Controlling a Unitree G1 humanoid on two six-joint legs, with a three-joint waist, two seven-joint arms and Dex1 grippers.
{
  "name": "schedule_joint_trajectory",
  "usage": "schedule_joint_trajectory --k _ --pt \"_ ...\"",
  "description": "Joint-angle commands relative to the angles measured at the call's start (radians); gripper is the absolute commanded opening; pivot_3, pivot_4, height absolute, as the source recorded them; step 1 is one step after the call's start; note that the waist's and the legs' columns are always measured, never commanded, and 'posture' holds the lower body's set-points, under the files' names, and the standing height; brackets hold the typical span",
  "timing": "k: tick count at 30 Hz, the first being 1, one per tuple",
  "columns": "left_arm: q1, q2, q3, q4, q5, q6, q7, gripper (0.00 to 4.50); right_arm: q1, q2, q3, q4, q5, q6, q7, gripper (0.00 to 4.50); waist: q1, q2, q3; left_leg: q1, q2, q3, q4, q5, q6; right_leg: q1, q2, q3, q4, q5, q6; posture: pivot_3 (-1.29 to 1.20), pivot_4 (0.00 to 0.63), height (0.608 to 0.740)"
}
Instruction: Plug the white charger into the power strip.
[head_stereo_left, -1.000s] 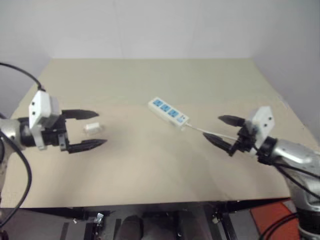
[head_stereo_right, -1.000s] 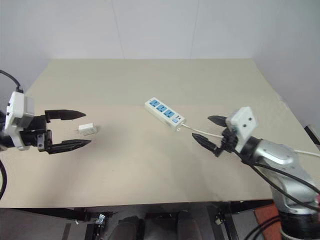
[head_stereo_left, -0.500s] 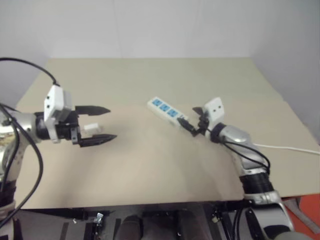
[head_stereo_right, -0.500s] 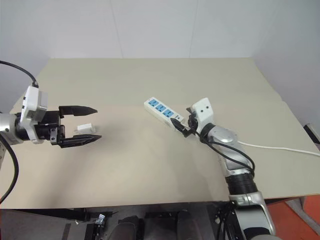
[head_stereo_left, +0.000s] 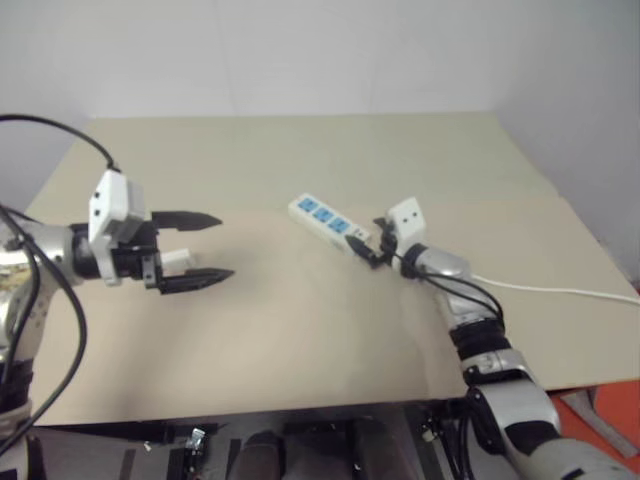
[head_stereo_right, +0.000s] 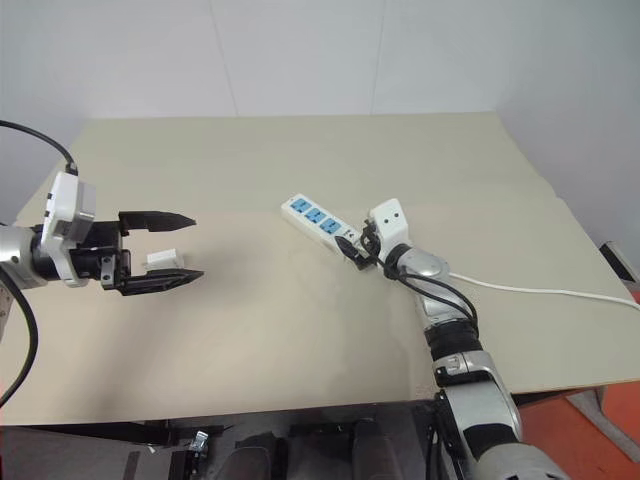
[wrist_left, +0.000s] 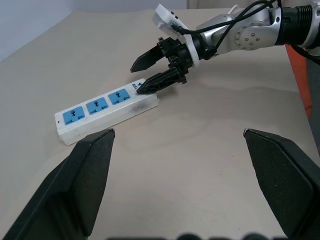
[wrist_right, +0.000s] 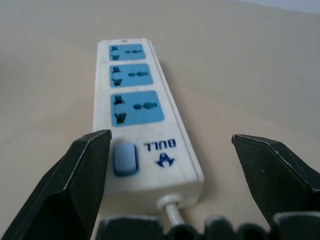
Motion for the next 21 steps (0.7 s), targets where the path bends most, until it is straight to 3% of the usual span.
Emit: schedule_joint_trajectory --k 1,21 --pt "0.003 0.014 0.032 -0.027 -0.015 -0.007 0.0 4.5 -0.027 0.017 -0.021 -0.018 0.023 -0.037 0.036 4.47 0.0 0.0 0.0 0.0 0.0 0.0 0.0 0.0 0.0 0.0 0.0 0.0 0.0 0.0 0.0 0.0 0.15 0.74" --pt "0.046 0.022 0.072 -0.059 -0.028 0.007 0.011 4.5 -0.042 0.032 -0.019 0.107 -0.017 -0.141 0.072 4.47 0.0 0.0 0.0 0.0 0.0 0.0 0.0 0.0 0.0 -0.001 0.0 0.001 0.001 0.0 0.0 0.0 0.15 0.74"
